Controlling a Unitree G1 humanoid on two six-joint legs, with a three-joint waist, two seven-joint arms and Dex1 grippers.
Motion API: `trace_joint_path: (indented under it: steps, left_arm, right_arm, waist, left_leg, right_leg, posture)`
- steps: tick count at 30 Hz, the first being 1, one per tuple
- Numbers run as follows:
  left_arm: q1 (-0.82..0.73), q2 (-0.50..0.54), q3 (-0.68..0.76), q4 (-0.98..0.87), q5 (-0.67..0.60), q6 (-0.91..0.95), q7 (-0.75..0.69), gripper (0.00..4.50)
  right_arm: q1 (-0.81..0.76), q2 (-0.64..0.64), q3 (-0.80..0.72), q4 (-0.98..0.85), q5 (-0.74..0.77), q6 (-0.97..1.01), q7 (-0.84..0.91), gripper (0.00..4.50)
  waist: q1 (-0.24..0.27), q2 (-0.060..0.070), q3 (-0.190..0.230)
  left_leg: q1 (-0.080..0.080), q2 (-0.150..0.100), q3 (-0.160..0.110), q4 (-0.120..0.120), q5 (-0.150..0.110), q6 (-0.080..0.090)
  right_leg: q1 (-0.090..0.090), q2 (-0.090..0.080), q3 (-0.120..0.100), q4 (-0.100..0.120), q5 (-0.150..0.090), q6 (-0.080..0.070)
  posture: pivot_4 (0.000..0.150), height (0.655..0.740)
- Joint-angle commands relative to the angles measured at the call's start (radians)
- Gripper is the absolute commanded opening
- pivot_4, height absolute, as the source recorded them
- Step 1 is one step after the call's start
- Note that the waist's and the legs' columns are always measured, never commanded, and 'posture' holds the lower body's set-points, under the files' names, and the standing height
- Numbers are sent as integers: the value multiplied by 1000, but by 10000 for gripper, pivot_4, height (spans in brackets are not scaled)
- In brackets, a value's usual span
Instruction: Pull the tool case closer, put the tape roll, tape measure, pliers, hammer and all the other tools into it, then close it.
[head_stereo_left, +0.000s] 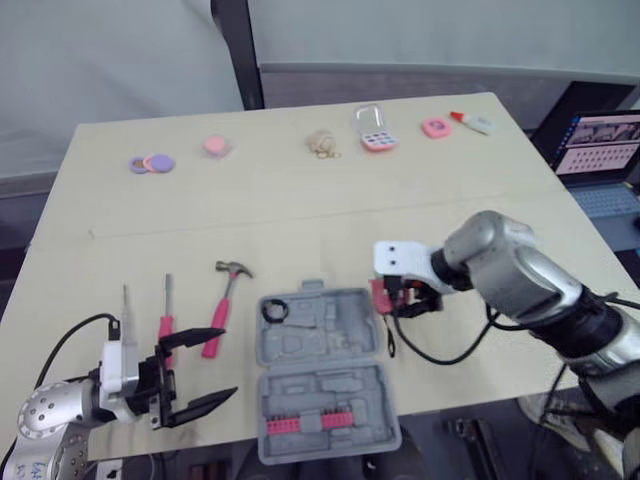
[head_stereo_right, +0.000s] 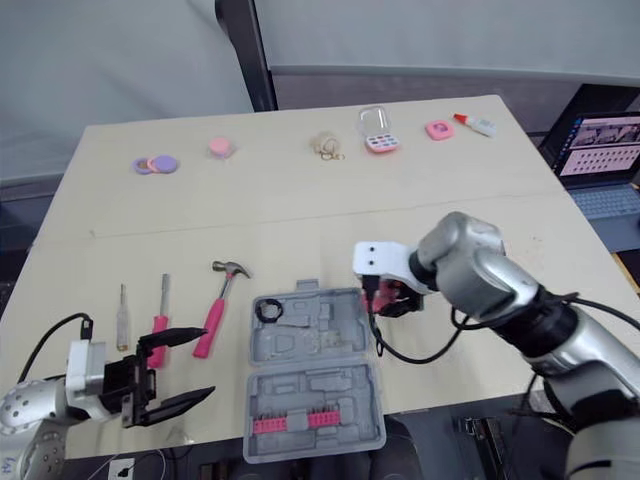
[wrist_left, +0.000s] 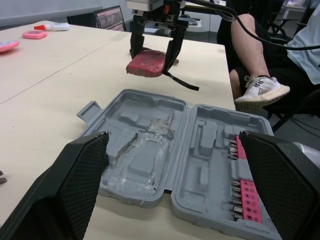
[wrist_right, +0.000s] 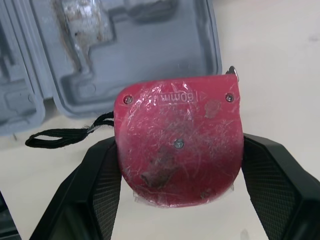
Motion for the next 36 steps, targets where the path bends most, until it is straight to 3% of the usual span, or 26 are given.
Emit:
trace_joint_path:
  steps: [1, 22, 35, 36]
  left_arm:
    - [6, -15, 1, -16, 5, -19, 7, 45000]
    - [28, -15, 13, -2, 8, -42, -11, 45000]
    - [55, -34, 1, -25, 14, -48, 8, 45000]
    - [55, -35, 1, -24, 15, -48, 8, 45000]
  right_arm:
    - [-53, 32, 64, -5, -25, 27, 12, 30264]
    - [-120, 249, 194, 193, -114, -82, -47, 30264]
    - [-125, 285, 193, 226, -132, -120, -38, 30264]
    - [-125, 285, 193, 226, -132, -123, -36, 35261]
  waist:
    - [-1, 0, 0]
    - [-30, 0, 0]
    - [-31, 0, 0]
    - [-32, 0, 0]
  left_leg:
    - [-1, 0, 1, 0, 0, 0]
    - [-4, -2, 2, 2, 0, -1]
    - [-4, -2, 2, 2, 0, -1]
    - [-4, -2, 2, 2, 0, -1]
  right_leg:
    - [-2, 0, 0, 1, 0, 0]
    - [-6, -1, -13, 4, 0, 0]
    - [-6, -1, -15, 5, 0, 0]
    - [-6, -1, -15, 5, 0, 0]
  posture:
    - [1500, 7400]
    - [1500, 7400]
    - [1500, 7400]
    - [1500, 7400]
